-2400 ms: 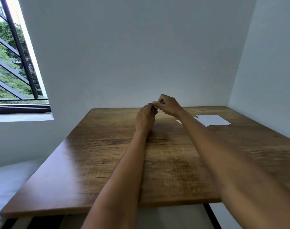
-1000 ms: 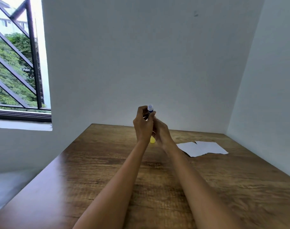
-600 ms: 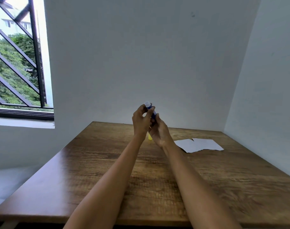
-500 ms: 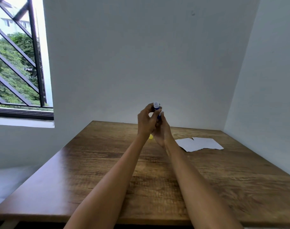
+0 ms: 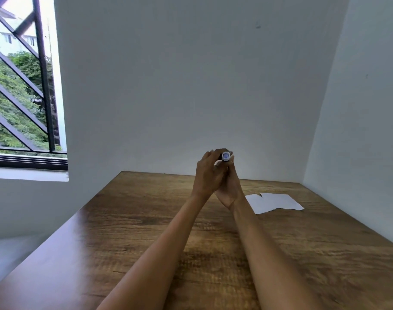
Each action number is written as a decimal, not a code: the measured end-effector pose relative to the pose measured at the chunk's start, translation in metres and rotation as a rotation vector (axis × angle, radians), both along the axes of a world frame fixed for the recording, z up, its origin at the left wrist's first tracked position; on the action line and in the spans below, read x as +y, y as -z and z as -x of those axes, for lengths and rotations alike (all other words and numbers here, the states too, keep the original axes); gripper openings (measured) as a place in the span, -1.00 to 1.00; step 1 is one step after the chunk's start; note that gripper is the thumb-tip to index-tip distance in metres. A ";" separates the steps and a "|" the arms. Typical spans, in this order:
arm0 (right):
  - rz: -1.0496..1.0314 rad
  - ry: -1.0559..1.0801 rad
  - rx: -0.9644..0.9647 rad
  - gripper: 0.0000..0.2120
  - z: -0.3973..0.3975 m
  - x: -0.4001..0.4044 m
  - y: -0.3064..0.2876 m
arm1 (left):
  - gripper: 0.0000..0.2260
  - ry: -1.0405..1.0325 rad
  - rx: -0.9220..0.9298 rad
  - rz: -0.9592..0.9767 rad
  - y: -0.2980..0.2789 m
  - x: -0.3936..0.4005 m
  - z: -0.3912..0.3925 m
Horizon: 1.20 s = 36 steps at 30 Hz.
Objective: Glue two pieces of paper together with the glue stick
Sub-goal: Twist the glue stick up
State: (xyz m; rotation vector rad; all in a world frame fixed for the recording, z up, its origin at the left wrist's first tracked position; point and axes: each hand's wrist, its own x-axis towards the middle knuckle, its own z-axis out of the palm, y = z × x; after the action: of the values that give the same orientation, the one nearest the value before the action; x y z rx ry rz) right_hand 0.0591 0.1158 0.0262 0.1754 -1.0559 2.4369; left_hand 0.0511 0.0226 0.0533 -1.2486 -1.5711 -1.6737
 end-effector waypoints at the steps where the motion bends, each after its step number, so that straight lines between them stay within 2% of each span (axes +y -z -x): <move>1: -0.012 -0.020 0.000 -0.64 0.000 0.000 0.000 | -0.82 -0.005 0.002 -0.002 0.000 -0.001 0.002; 7: -0.063 -0.070 0.058 -0.73 -0.005 0.002 -0.002 | -0.83 0.044 -0.088 -0.037 -0.001 -0.007 0.007; 10: -0.103 -0.043 0.038 -0.68 -0.006 0.004 -0.002 | -0.85 0.037 -0.076 -0.044 -0.002 -0.006 0.008; 13: -0.200 0.038 -0.056 -0.62 -0.006 0.005 -0.001 | -0.83 0.039 -0.074 0.031 0.001 -0.002 0.006; 15: -0.185 0.053 -0.084 -0.62 -0.006 0.004 0.001 | -0.83 0.067 -0.073 0.071 0.003 0.001 0.002; 18: -0.071 -0.044 0.007 -0.66 -0.007 0.004 0.001 | -0.82 0.022 0.015 0.078 0.005 0.001 0.005; 24: -0.109 -0.074 0.022 -0.75 -0.010 0.006 -0.001 | -0.82 0.058 -0.074 -0.016 0.000 -0.004 0.008; 29: -0.173 -0.024 -0.063 -0.57 -0.010 0.001 -0.002 | -0.82 0.073 -0.061 0.035 0.004 0.000 0.005; 32: -0.127 -0.122 0.009 -0.67 -0.011 -0.002 -0.001 | -0.83 0.049 -0.073 0.001 0.007 -0.003 0.012; 36: -0.131 -0.084 -0.001 -0.74 -0.010 0.007 0.003 | -0.83 0.068 -0.108 -0.011 0.009 -0.002 0.012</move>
State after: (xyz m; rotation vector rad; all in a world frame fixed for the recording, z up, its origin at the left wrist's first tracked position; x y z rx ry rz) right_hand 0.0690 0.1233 0.0233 0.2669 -1.2323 2.4425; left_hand 0.0394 0.0210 0.0447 -1.2375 -1.5957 -1.8173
